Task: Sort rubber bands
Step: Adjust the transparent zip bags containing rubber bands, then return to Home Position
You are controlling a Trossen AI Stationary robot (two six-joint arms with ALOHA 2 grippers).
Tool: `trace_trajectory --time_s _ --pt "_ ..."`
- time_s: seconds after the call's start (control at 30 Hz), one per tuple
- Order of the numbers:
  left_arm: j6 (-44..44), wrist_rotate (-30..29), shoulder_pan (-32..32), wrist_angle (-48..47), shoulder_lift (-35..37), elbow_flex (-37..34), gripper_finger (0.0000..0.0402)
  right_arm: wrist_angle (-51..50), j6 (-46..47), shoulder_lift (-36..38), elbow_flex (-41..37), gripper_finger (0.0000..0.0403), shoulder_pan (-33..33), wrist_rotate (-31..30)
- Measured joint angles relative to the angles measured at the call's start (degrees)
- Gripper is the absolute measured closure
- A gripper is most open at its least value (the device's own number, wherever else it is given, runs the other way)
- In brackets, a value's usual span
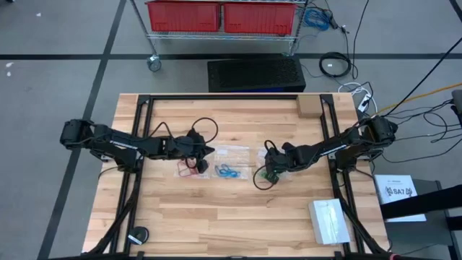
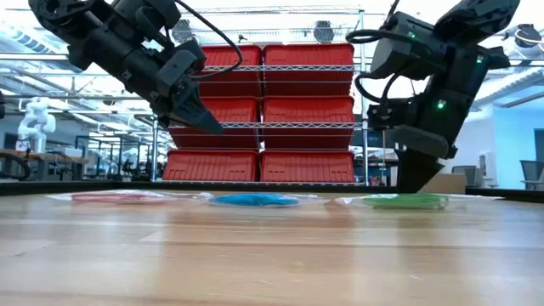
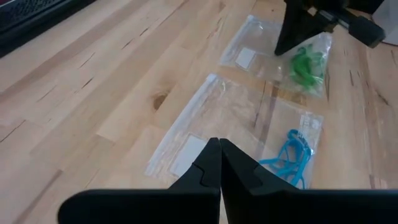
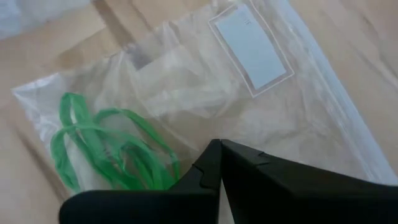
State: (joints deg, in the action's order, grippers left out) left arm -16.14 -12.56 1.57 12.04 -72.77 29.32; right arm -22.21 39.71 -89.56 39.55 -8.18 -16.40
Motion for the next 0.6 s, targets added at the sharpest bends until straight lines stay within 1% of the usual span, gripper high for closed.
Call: trace_trajectory --time_s 0.23,0.33,0.47,0.6 --pt "0.0 -0.1 0.0 0.0 0.0 0.0 0.0400 -0.3 1.1 0.0 0.4 0.0403 -1.0 0.0" --pt "0.0 -0.1 0.0 -0.1 0.2 0.0 0.0400 -0.9 0.4 0.7 1.0 0.0403 -1.0 1.0" --pt "0.5 -0.1 0.0 -0.4 2.0 0.0 0.0400 -1.0 -2.7 4.0 1.9 0.0403 -1.0 0.7" --pt "3.5 -0.1 0.0 -0.6 5.2 0.0 0.0400 -1.6 -6.7 8.7 1.9 0.0403 -1.0 -2.5"
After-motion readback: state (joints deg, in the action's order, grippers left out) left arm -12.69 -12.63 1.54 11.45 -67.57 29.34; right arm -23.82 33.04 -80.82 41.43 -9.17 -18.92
